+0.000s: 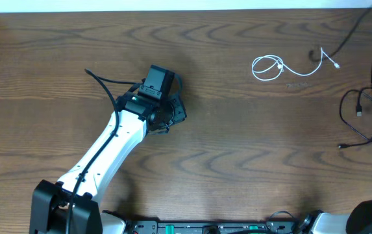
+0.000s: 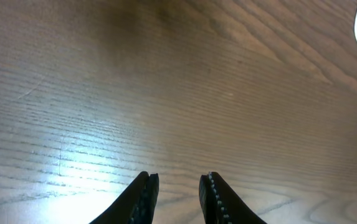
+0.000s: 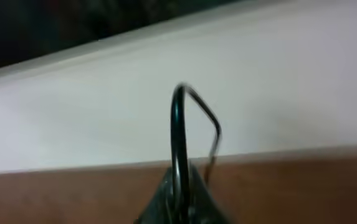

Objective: Untangle cables

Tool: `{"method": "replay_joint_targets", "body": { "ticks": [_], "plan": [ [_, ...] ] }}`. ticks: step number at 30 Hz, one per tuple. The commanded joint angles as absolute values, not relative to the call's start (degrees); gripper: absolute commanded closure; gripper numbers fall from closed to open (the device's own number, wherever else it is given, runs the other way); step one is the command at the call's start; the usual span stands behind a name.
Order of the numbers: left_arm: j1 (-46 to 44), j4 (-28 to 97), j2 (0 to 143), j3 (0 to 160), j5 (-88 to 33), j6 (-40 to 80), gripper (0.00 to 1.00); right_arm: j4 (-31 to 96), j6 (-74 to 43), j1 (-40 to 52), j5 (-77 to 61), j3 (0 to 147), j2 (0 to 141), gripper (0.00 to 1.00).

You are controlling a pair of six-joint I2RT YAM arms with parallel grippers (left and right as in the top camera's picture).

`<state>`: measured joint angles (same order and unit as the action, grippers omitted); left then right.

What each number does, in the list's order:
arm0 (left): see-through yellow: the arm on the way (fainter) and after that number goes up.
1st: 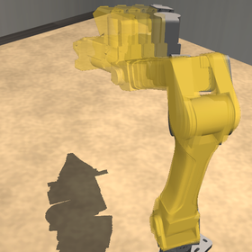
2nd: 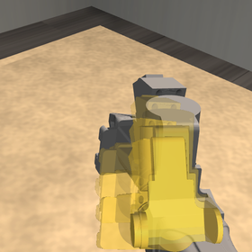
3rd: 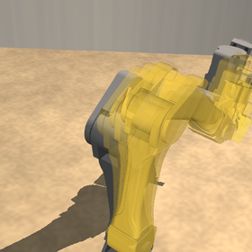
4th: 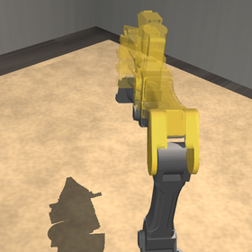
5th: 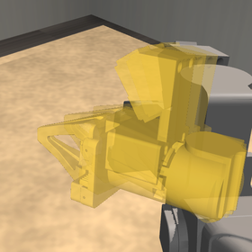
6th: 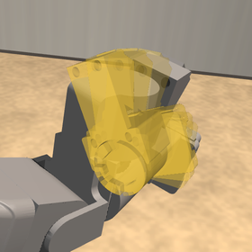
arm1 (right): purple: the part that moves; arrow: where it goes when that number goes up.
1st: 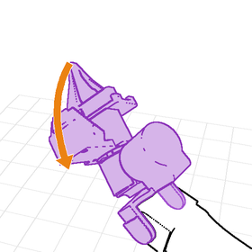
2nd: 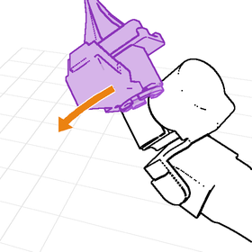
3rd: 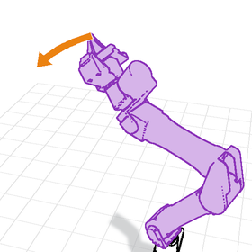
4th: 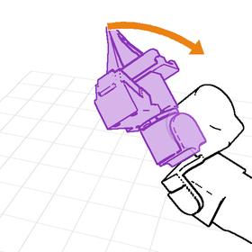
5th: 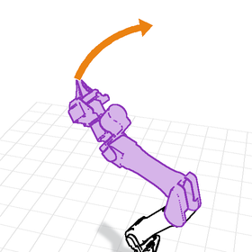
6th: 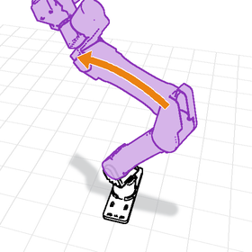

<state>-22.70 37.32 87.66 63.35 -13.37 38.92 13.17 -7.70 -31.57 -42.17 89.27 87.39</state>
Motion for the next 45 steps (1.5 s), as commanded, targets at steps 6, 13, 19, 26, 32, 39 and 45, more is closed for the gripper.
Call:
{"method": "replay_joint_targets", "body": {
  "ticks": [6, 13, 19, 26, 32, 39, 45],
  "plan": [
    [-22.6, 37.7, 87.8, 62.8, -13.0, 38.2, 0.72, -0.3, -13.3, -30.8, -52.6, 90.2, 77.1, 0.99],
    [-22.6, 37.7, 87.8, 62.8, -13.0, 38.2, 0.72, 3.0, -13.7, -30.8, -49.8, 90.2, 76.8, 0.99],
    [-22.6, 37.7, 87.8, 62.8, -13.0, 38.2, 0.72, 9.9, -13.6, -31.0, -31.1, 90.2, 78.0, 0.99],
    [-22.6, 37.7, 87.8, 62.8, -13.0, 38.2, 0.72, 7.0, -13.8, -34.1, -24.5, 90.2, 83.9, 0.99],
    [-22.6, 37.7, 87.8, 62.8, -13.0, 38.2, 0.72, 7.8, -11.2, -36.0, -23.9, 90.3, 87.3, 0.99],
    [-22.6, 37.7, 87.8, 62.8, -13.0, 38.2, 0.72, 31.2, -9.3, -36.2, -11.4, 90.2, 90.2, 0.99],
    [-22.6, 37.7, 87.8, 62.8, -13.0, 38.2, 0.72, 48.1, -9.4, -36.2, 2.9, 90.2, 93.1, 0.99]
  ]
}}
